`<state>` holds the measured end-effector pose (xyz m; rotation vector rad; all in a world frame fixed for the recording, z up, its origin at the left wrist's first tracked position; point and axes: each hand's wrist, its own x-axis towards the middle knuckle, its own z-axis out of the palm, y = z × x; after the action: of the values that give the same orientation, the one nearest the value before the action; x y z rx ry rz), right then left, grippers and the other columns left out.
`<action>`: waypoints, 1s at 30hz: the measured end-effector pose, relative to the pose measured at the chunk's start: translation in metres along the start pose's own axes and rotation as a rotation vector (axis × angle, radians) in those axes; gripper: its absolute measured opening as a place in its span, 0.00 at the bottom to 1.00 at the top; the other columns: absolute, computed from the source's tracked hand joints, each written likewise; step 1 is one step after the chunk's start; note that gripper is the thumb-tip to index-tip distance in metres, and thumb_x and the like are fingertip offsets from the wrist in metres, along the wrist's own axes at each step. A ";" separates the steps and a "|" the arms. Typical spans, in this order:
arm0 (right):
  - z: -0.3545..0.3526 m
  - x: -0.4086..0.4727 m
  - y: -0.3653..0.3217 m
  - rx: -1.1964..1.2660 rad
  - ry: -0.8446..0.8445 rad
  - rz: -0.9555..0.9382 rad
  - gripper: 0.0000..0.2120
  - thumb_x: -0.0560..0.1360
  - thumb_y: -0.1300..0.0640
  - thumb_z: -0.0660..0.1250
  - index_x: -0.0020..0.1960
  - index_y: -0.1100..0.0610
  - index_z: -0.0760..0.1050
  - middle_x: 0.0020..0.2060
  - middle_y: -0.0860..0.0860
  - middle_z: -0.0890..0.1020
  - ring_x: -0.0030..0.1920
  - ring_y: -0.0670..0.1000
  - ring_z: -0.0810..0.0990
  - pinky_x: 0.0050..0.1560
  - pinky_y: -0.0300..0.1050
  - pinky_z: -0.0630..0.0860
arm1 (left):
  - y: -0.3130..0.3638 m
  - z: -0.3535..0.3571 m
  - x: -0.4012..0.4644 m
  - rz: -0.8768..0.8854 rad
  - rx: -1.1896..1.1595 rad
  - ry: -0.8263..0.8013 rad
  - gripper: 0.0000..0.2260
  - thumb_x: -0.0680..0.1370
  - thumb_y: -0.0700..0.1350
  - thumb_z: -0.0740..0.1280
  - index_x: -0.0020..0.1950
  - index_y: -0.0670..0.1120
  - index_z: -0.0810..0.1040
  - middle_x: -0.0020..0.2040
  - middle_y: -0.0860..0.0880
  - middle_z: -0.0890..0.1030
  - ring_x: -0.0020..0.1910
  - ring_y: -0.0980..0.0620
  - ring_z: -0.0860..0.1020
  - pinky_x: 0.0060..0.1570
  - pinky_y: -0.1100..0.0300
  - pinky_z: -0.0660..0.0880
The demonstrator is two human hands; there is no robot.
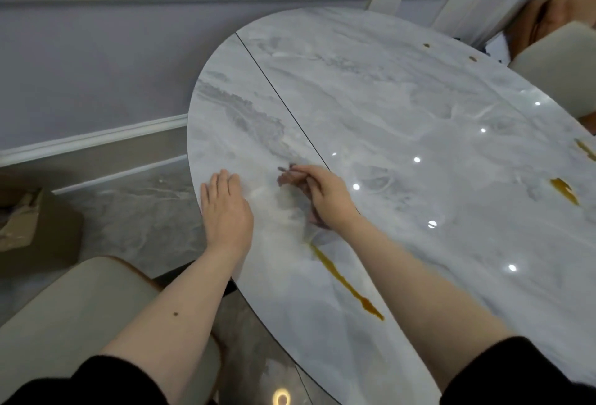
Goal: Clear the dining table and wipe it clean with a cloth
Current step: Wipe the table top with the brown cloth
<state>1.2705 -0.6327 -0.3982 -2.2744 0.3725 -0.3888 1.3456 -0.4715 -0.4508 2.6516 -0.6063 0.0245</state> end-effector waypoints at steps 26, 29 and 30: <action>0.000 -0.088 0.047 -0.269 -0.268 -0.183 0.21 0.76 0.59 0.52 0.62 0.61 0.77 0.63 0.58 0.77 0.67 0.60 0.71 0.71 0.36 0.57 | 0.030 0.008 -0.049 0.113 0.087 -0.051 0.22 0.80 0.40 0.54 0.75 0.43 0.58 0.76 0.43 0.58 0.76 0.45 0.54 0.75 0.49 0.49; -0.005 -0.105 0.047 -0.253 -0.265 -0.198 0.20 0.75 0.61 0.53 0.61 0.61 0.78 0.62 0.59 0.78 0.66 0.60 0.73 0.71 0.32 0.55 | 0.031 0.009 -0.056 0.109 0.070 -0.054 0.23 0.80 0.40 0.54 0.75 0.41 0.57 0.76 0.42 0.57 0.76 0.45 0.53 0.76 0.51 0.49; -0.007 -0.111 0.048 -0.250 -0.258 -0.207 0.19 0.75 0.61 0.54 0.60 0.61 0.78 0.62 0.59 0.78 0.66 0.60 0.73 0.71 0.34 0.56 | 0.033 0.010 -0.059 0.102 0.068 -0.052 0.23 0.80 0.40 0.54 0.75 0.41 0.57 0.76 0.42 0.57 0.76 0.45 0.53 0.76 0.51 0.49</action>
<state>1.1606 -0.6258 -0.4471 -2.5791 0.0546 -0.1529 1.2775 -0.4778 -0.4532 2.6910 -0.7708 0.0056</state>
